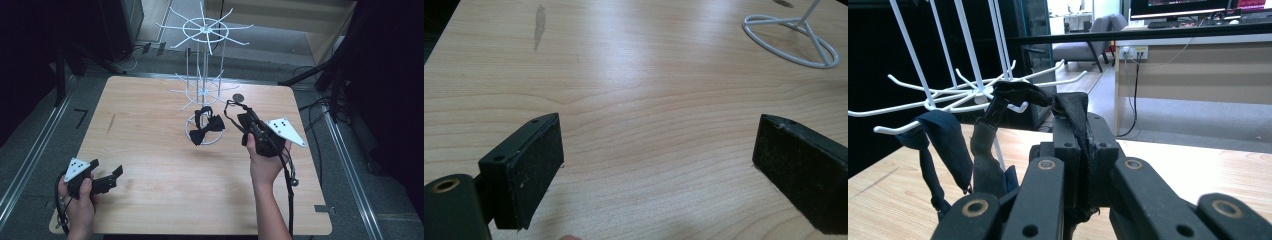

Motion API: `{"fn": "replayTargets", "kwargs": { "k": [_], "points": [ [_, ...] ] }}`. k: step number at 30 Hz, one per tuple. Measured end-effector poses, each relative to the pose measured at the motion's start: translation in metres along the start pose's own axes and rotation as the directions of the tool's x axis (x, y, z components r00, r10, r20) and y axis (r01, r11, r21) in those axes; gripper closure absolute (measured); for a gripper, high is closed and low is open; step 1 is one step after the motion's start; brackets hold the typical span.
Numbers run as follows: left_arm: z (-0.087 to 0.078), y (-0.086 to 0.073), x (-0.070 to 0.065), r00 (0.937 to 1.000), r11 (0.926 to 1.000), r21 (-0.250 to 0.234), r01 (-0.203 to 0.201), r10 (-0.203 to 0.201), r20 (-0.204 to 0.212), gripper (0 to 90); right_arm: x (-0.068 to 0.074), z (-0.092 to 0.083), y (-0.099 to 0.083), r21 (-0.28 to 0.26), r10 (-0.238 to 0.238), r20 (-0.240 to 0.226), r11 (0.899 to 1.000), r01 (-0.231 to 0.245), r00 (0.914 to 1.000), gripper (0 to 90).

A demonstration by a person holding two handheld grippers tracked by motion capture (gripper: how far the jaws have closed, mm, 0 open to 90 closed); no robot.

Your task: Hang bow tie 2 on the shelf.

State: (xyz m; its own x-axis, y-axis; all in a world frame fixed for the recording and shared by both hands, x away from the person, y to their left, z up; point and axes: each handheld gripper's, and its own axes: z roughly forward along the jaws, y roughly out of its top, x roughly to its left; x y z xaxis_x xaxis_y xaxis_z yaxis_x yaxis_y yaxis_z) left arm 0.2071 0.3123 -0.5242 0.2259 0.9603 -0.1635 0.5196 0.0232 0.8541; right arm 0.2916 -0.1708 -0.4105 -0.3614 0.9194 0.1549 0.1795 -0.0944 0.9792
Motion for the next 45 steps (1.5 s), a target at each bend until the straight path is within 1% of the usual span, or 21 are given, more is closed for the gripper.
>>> {"fn": "replayTargets", "kwargs": {
  "k": [4, 10, 18, 26, 33, 35, 43, 45],
  "points": [
    [0.000, 0.000, 0.000, 1.0000, 1.0000, -0.001, 0.003, -0.003, 0.002, 6.9, 0.003, 0.008, -0.002, 0.012, -0.004, -0.008, 1.000, 0.004, 1.0000, 87.2],
    [0.000, 0.000, 0.001, 1.0000, 1.0000, -0.001, 0.007, -0.007, 0.003, 6.9, 0.006, 0.019, -0.009, 0.038, -0.002, -0.006, 0.999, 0.002, 1.0000, 87.3],
    [0.000, 0.000, 0.001, 1.0000, 1.0000, 0.001, 0.007, -0.007, 0.004, 6.9, 0.007, 0.030, -0.015, 0.062, 0.006, -0.009, 0.998, -0.006, 0.9999, 87.3],
    [0.001, 0.000, 0.001, 1.0000, 1.0000, 0.002, 0.006, -0.006, 0.006, 6.9, 0.012, 0.039, -0.021, 0.086, 0.009, -0.017, 0.996, -0.007, 0.9998, 87.2],
    [0.000, 0.000, 0.001, 1.0000, 1.0000, 0.002, 0.006, -0.006, 0.007, 6.9, 0.016, 0.048, -0.030, 0.129, 0.000, -0.028, 0.992, 0.004, 0.9996, 86.7],
    [0.000, 0.000, 0.001, 1.0000, 1.0000, 0.002, 0.007, -0.007, 0.007, 6.9, 0.016, 0.049, -0.032, 0.134, -0.006, -0.028, 0.991, 0.010, 0.9996, 86.2],
    [0.001, 0.000, 0.001, 1.0000, 1.0000, 0.003, 0.007, -0.007, 0.007, 6.9, 0.015, 0.058, -0.039, 0.163, 0.001, -0.032, 0.987, 0.004, 0.9995, 84.9],
    [0.000, 0.000, 0.001, 0.9999, 1.0000, 0.004, 0.007, -0.007, 0.007, 6.9, 0.016, 0.059, -0.041, 0.168, -0.004, -0.033, 0.986, 0.009, 0.9994, 83.9]
  ]
}}
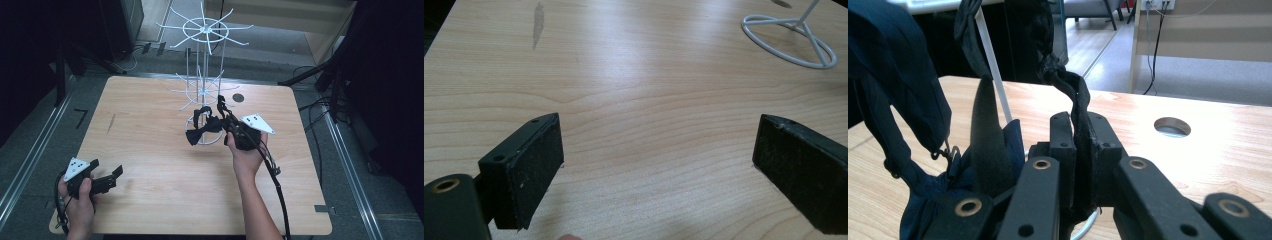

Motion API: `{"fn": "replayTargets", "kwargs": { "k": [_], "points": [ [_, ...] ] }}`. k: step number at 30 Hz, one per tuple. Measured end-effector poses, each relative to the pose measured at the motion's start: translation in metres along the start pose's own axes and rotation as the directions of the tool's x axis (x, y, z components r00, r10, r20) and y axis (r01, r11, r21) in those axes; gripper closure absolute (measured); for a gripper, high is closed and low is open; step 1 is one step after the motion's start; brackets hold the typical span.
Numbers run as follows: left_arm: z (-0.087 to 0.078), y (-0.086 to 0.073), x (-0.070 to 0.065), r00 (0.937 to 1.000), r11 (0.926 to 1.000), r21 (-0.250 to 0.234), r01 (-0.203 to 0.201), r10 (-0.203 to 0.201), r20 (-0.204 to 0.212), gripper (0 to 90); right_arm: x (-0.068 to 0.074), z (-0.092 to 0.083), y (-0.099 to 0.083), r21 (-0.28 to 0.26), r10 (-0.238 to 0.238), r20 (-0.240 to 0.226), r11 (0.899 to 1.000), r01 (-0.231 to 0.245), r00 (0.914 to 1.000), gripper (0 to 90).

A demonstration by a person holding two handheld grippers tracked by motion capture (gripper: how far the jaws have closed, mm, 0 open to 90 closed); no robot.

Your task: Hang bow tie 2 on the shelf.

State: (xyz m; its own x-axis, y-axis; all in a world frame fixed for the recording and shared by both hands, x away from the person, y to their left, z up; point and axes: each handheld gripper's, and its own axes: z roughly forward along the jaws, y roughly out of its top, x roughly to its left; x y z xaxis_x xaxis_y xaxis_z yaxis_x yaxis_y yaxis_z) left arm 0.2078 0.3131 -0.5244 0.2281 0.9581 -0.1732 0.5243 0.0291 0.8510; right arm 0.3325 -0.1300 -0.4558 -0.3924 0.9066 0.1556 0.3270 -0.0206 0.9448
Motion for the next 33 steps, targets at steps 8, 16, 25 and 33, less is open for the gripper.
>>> {"fn": "replayTargets", "kwargs": {
  "k": [8, 16, 25, 33],
  "points": [
    [0.000, 0.000, 0.000, 1.0000, 1.0000, -0.001, 0.001, -0.001, 0.001, 6.9, -0.002, 0.000, -0.009, 0.001, -0.001, 0.002, 1.000, 0.001, 1.0000, 70.4],
    [0.000, 0.000, 0.000, 1.0000, 1.0000, -0.001, -0.002, 0.002, -0.001, 6.9, -0.014, -0.009, -0.011, 0.008, -0.004, -0.012, 1.000, 0.004, 0.9999, 51.6],
    [0.000, 0.000, 0.000, 1.0000, 1.0000, -0.001, -0.004, 0.004, -0.002, 6.9, -0.028, -0.027, -0.016, 0.004, -0.018, -0.022, 1.000, 0.019, 0.9996, 34.4],
    [0.000, 0.000, -0.001, 1.0000, 1.0000, 0.000, -0.008, 0.008, -0.002, 6.9, -0.039, -0.041, -0.027, 0.015, -0.022, -0.026, 1.000, 0.023, 0.9994, 21.0]
  ]
}}
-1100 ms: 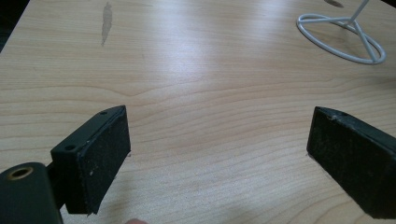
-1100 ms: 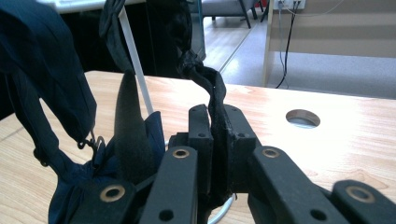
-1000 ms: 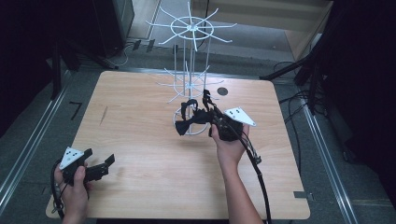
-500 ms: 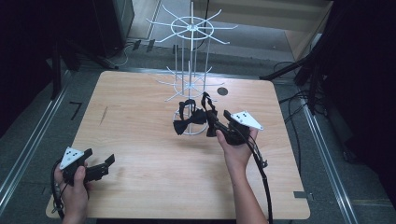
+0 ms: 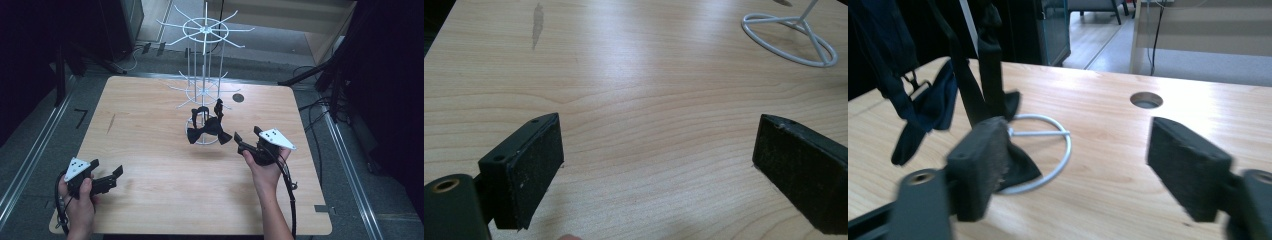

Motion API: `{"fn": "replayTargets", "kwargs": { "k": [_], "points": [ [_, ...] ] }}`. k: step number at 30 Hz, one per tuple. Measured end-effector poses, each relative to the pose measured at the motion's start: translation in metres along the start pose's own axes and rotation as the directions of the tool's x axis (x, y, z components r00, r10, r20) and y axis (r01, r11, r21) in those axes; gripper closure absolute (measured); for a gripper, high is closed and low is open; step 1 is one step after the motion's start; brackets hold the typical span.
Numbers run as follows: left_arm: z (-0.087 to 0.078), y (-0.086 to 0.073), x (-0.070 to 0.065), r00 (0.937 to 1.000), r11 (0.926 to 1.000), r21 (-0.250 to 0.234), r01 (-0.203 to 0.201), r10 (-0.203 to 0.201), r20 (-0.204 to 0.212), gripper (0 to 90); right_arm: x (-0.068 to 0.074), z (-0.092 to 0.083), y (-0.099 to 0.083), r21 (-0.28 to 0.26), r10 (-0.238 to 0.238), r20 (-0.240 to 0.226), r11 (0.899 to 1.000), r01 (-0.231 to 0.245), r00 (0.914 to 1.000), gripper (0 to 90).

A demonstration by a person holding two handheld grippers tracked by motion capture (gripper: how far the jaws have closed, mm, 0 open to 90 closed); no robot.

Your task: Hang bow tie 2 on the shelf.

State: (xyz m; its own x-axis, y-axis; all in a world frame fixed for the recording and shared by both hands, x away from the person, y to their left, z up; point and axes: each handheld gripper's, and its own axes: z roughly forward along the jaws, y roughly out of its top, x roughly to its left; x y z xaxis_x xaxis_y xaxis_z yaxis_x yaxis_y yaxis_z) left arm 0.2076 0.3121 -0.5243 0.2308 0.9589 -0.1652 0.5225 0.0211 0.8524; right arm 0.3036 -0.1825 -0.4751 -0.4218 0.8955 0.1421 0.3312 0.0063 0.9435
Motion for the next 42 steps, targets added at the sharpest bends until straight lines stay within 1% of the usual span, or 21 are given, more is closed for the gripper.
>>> {"fn": "replayTargets", "kwargs": {
  "k": [1, 2, 4, 5, 6, 14, 16, 26, 27, 29, 31, 34, 38, 42],
  "points": [
    [0.000, 0.000, 0.000, 1.0000, 1.0000, 0.001, -0.001, 0.001, -0.001, 6.9, -0.001, -0.003, -0.002, 0.003, 0.006, 0.013, 1.000, -0.006, 0.9999, 15.3],
    [0.000, 0.000, 0.000, 1.0000, 1.0000, 0.001, 0.000, 0.000, -0.001, 6.9, -0.002, -0.004, -0.003, 0.004, 0.008, 0.020, 1.000, -0.008, 0.9998, 13.2],
    [0.000, 0.000, 0.000, 1.0000, 1.0000, 0.001, -0.001, 0.001, 0.000, 6.9, -0.005, -0.008, -0.005, -0.005, 0.008, 0.023, 1.000, -0.008, 0.9997, 12.2],
    [0.000, 0.000, 0.000, 1.0000, 1.0000, 0.001, -0.001, 0.001, 0.000, 6.9, -0.006, -0.011, -0.006, -0.009, 0.016, 0.022, 1.000, -0.015, 0.9996, 10.1],
    [0.000, 0.000, 0.000, 1.0000, 1.0000, 0.000, -0.001, 0.001, 0.000, 6.9, -0.009, -0.014, -0.007, -0.010, 0.025, 0.006, 1.000, -0.025, 0.9997, 8.8],
    [0.000, 0.000, 0.000, 1.0000, 1.0000, -0.002, -0.003, 0.003, 0.003, 6.9, -0.021, -0.031, -0.017, 0.001, 0.033, 0.012, 0.999, -0.033, 0.9994, 8.6],
    [0.000, 0.000, 0.000, 1.0000, 1.0000, -0.003, -0.003, 0.003, 0.001, 6.9, -0.024, -0.035, -0.020, 0.003, 0.030, 0.022, 1.000, -0.030, 0.9993, 8.6],
    [0.000, 0.000, -0.001, 1.0000, 1.0000, -0.007, -0.004, 0.004, -0.001, 6.9, -0.042, -0.057, -0.035, 0.002, 0.062, 0.039, 0.998, -0.062, 0.9973, 8.6],
    [0.000, 0.000, -0.001, 1.0000, 1.0000, -0.007, -0.003, 0.003, -0.001, 6.9, -0.045, -0.059, -0.036, 0.005, 0.056, 0.043, 0.998, -0.056, 0.9975, 8.6],
    [0.000, 0.000, -0.001, 1.0000, 1.0000, -0.008, -0.003, 0.003, -0.001, 6.9, -0.048, -0.063, -0.039, 0.009, 0.061, 0.045, 0.998, -0.061, 0.9971, 8.6],
    [0.000, 0.000, -0.001, 1.0000, 1.0000, -0.006, -0.005, 0.004, -0.001, 6.9, -0.052, -0.068, -0.041, 0.013, 0.054, 0.056, 0.998, -0.055, 0.9970, 8.6],
    [0.000, 0.000, -0.001, 1.0000, 1.0000, -0.005, -0.007, 0.007, -0.001, 6.9, -0.057, -0.074, -0.043, 0.013, 0.061, 0.061, 0.998, -0.062, 0.9963, 8.6],
    [0.000, 0.000, -0.001, 1.0000, 0.9999, -0.005, -0.009, 0.009, -0.002, 6.9, -0.065, -0.083, -0.049, 0.010, 0.088, 0.070, 0.996, -0.089, 0.9936, 8.6],
    [0.000, 0.000, -0.001, 0.9999, 0.9999, -0.008, -0.011, 0.011, -0.004, 6.9, -0.071, -0.089, -0.057, 0.016, 0.094, 0.082, 0.995, -0.095, 0.9922, 8.6]
  ]
}}
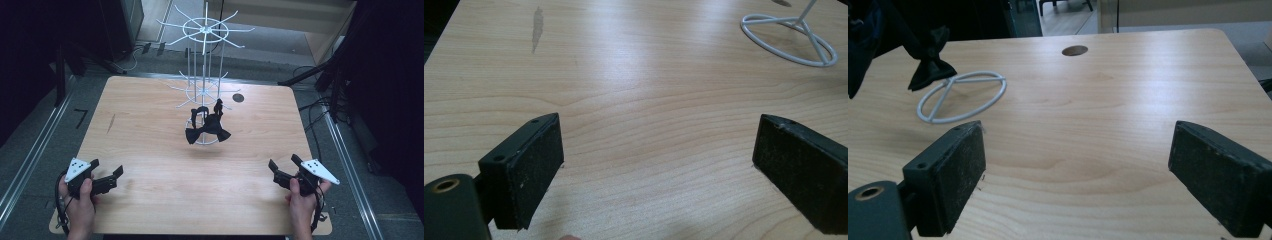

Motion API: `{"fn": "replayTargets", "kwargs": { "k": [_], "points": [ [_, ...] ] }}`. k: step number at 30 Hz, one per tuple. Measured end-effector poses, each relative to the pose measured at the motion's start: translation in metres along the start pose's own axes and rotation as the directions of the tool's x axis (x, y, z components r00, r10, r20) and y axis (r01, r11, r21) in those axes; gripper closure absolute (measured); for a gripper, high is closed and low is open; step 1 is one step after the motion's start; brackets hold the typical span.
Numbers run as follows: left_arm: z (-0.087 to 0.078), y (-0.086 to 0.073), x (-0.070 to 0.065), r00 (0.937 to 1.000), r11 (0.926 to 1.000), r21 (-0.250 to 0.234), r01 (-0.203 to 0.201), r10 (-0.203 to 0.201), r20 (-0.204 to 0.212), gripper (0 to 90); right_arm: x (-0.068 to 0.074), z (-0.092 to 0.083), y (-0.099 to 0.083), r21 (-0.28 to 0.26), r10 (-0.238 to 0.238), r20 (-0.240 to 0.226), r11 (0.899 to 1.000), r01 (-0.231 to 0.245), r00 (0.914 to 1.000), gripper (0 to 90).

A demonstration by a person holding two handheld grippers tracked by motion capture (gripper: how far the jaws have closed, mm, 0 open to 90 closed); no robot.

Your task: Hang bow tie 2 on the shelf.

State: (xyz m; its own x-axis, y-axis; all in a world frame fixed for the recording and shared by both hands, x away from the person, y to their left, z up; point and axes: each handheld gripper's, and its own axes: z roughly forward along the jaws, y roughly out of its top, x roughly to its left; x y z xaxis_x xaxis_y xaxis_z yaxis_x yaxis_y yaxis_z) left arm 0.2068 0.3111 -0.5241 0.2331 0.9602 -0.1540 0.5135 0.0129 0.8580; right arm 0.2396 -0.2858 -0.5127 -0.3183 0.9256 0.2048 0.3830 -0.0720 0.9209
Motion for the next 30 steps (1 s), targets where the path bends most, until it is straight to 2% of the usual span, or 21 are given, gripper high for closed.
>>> {"fn": "replayTargets", "kwargs": {
  "k": [11, 19, 30],
  "points": [
    [0.000, 0.000, 0.001, 1.0000, 1.0000, 0.000, 0.001, -0.001, 0.001, 6.9, -0.020, -0.022, -0.014, 0.028, 0.007, 0.032, 1.000, -0.008, 0.9995, 8.6],
    [0.000, 0.000, 0.000, 1.0000, 1.0000, -0.006, 0.003, -0.003, 0.001, 6.9, -0.038, -0.039, -0.020, 0.045, -0.018, 0.073, 0.999, 0.014, 0.9972, 8.6],
    [-0.001, 0.000, -0.001, 1.0000, 1.0000, -0.005, -0.007, 0.007, -0.002, 6.9, -0.063, -0.064, -0.030, 0.058, 0.006, 0.100, 0.998, -0.012, 0.9950, 7.3]
  ]
}}
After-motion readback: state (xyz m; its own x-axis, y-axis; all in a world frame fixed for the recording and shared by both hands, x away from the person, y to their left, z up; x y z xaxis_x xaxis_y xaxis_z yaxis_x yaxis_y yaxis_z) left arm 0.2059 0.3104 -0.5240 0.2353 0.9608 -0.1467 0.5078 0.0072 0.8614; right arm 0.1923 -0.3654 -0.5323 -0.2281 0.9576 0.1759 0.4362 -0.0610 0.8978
